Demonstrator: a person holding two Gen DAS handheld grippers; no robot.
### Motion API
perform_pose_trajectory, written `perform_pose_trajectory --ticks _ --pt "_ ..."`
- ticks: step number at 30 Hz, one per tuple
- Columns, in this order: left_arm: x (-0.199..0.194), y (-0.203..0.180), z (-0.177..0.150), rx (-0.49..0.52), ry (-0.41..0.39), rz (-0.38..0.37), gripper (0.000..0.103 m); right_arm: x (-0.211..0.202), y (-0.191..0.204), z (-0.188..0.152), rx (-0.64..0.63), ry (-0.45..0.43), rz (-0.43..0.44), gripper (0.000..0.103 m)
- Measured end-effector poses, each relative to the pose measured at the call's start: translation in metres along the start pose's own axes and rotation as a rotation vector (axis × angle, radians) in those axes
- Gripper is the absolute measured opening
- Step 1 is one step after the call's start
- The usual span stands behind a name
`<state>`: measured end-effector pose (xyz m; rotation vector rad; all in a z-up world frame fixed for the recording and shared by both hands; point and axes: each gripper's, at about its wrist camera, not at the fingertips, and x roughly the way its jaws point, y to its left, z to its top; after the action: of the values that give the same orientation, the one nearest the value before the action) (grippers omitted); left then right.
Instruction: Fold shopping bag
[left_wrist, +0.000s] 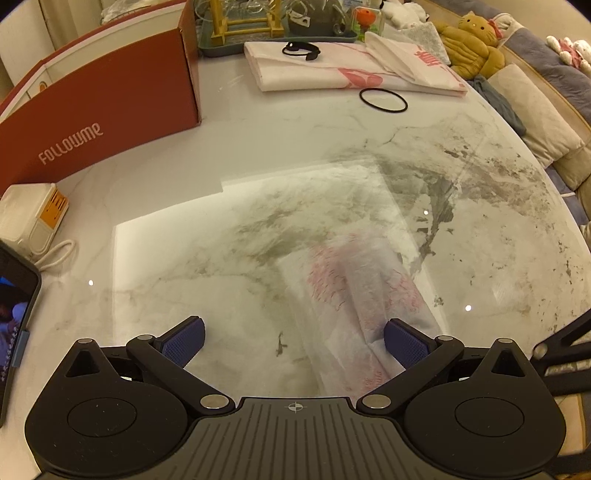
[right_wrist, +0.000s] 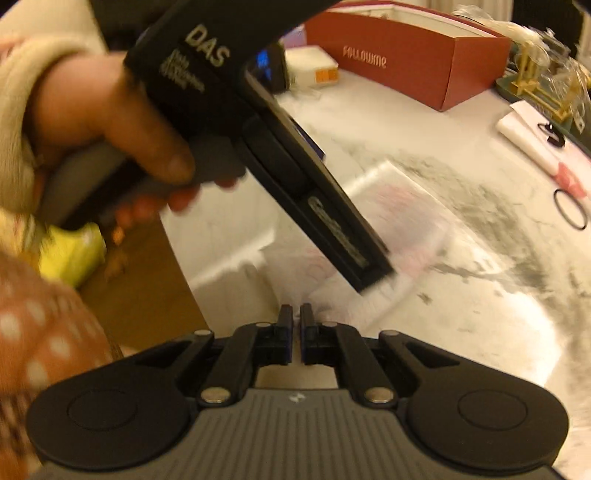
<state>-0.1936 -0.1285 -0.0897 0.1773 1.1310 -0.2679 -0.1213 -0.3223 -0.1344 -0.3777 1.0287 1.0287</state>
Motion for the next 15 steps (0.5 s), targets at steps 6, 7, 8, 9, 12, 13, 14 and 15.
perform_pose_trajectory --ticks 6,7,8,9,12,13,14,15 --pt "-0.002 -0.001 -0.004 -0.007 0.007 0.003 0.103 -0.007 -0.018 -0.010 0.033 0.017 -0.042 0.002" --pt "-0.002 -0.001 -0.005 -0.007 0.007 0.003 0.103 -0.010 -0.020 -0.012 0.060 0.005 -0.031 0.002" --pt "-0.002 -0.001 -0.005 -0.007 0.005 0.002 0.103 -0.013 -0.021 -0.016 0.093 -0.013 -0.013 0.006" --pt "-0.002 -0.001 -0.006 -0.006 0.003 0.002 0.103 -0.019 -0.026 -0.020 0.147 -0.051 0.025 0.007" --pt "-0.003 -0.001 -0.011 -0.002 -0.027 0.001 0.103 -0.038 -0.056 -0.038 0.363 -0.161 0.120 0.025" --pt "-0.004 -0.001 -0.015 0.006 -0.047 -0.002 0.103 -0.041 -0.068 -0.044 0.444 -0.172 0.134 0.025" --pt "-0.005 -0.001 -0.018 0.013 -0.062 -0.005 0.103 -0.040 -0.081 -0.052 0.526 -0.173 0.153 0.025" --pt "-0.006 -0.001 -0.020 0.019 -0.066 -0.008 0.103 -0.037 -0.091 -0.059 0.598 -0.171 0.170 0.025"
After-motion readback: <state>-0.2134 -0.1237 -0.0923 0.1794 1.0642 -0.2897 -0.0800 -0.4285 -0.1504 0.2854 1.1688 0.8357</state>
